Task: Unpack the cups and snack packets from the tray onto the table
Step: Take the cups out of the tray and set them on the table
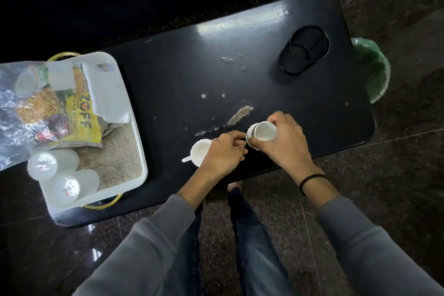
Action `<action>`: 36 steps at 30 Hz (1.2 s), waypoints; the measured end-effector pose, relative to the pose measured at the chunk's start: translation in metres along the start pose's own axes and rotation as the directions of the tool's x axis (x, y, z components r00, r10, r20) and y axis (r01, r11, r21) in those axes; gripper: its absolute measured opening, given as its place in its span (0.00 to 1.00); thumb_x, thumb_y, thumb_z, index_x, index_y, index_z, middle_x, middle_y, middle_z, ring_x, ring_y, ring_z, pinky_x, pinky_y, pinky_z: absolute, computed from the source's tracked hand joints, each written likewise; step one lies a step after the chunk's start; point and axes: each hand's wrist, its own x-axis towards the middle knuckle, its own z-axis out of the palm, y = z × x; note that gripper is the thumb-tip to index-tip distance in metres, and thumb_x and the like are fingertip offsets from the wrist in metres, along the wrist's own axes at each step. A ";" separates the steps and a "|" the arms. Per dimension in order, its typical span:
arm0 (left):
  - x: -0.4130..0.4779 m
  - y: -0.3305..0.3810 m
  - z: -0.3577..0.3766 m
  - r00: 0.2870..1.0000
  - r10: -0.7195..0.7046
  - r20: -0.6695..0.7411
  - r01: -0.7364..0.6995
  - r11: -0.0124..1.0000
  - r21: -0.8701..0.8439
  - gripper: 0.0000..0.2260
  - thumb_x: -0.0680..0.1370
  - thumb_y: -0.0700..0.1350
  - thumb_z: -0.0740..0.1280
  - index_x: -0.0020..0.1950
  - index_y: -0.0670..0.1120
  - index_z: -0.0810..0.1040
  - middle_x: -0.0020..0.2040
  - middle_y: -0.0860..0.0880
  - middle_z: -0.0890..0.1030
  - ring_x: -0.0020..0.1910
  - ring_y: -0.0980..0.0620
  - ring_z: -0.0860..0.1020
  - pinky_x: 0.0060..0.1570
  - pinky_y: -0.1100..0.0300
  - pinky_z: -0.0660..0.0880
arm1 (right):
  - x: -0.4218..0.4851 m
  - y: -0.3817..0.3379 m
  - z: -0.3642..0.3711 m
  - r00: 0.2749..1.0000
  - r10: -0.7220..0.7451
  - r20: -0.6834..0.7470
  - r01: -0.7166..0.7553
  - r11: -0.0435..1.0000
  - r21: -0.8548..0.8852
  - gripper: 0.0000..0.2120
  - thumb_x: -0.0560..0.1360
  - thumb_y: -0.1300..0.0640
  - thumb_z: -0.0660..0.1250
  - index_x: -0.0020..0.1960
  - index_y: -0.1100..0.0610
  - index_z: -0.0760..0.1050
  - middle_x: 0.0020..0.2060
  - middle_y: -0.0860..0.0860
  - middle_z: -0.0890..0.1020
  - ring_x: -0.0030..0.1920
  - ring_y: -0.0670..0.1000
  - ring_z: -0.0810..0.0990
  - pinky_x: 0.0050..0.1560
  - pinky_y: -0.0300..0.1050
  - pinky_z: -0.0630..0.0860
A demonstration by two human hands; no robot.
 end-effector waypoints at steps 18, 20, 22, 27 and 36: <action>0.004 0.006 0.001 0.999 -0.023 -0.026 0.027 0.986 0.162 0.18 0.79 0.35 0.65 0.68 0.46 0.78 0.53 0.45 0.87 0.54 0.47 0.85 0.59 0.47 0.82 | 0.001 0.007 0.001 0.900 -0.395 0.187 0.428 0.880 -0.203 0.28 0.65 0.55 0.79 0.63 0.53 0.75 0.58 0.49 0.76 0.56 0.53 0.75 0.42 0.42 0.75; 0.002 0.009 0.000 0.999 -0.014 -0.034 0.020 0.983 0.185 0.18 0.79 0.35 0.64 0.68 0.46 0.78 0.55 0.45 0.86 0.55 0.46 0.84 0.60 0.47 0.81 | 0.002 0.005 -0.001 0.899 -0.387 0.205 0.427 0.878 -0.214 0.29 0.65 0.54 0.79 0.64 0.53 0.75 0.59 0.50 0.76 0.57 0.53 0.75 0.45 0.45 0.76; 0.000 0.013 0.000 0.999 -0.004 -0.045 0.013 0.977 0.213 0.17 0.79 0.36 0.63 0.67 0.47 0.79 0.56 0.45 0.86 0.55 0.45 0.84 0.59 0.48 0.81 | 0.004 0.003 -0.003 0.896 -0.376 0.234 0.429 0.869 -0.246 0.32 0.65 0.48 0.80 0.66 0.52 0.74 0.61 0.50 0.75 0.59 0.54 0.75 0.53 0.48 0.75; -0.008 0.024 -0.003 0.991 0.025 -0.129 0.011 0.963 0.269 0.14 0.79 0.39 0.63 0.62 0.46 0.81 0.55 0.44 0.85 0.52 0.47 0.83 0.54 0.53 0.80 | 0.007 -0.007 -0.012 0.892 -0.396 0.217 0.444 0.856 -0.265 0.29 0.71 0.40 0.74 0.67 0.53 0.75 0.60 0.49 0.78 0.59 0.54 0.74 0.56 0.49 0.69; -0.034 0.030 -0.059 0.932 0.034 -0.361 -0.002 0.996 0.088 0.10 0.80 0.42 0.65 0.58 0.45 0.84 0.47 0.49 0.86 0.47 0.51 0.85 0.52 0.57 0.81 | 0.010 -0.080 -0.012 0.816 -0.524 0.244 0.566 0.809 -0.156 0.15 0.75 0.50 0.71 0.60 0.55 0.78 0.55 0.48 0.81 0.60 0.52 0.74 0.59 0.49 0.73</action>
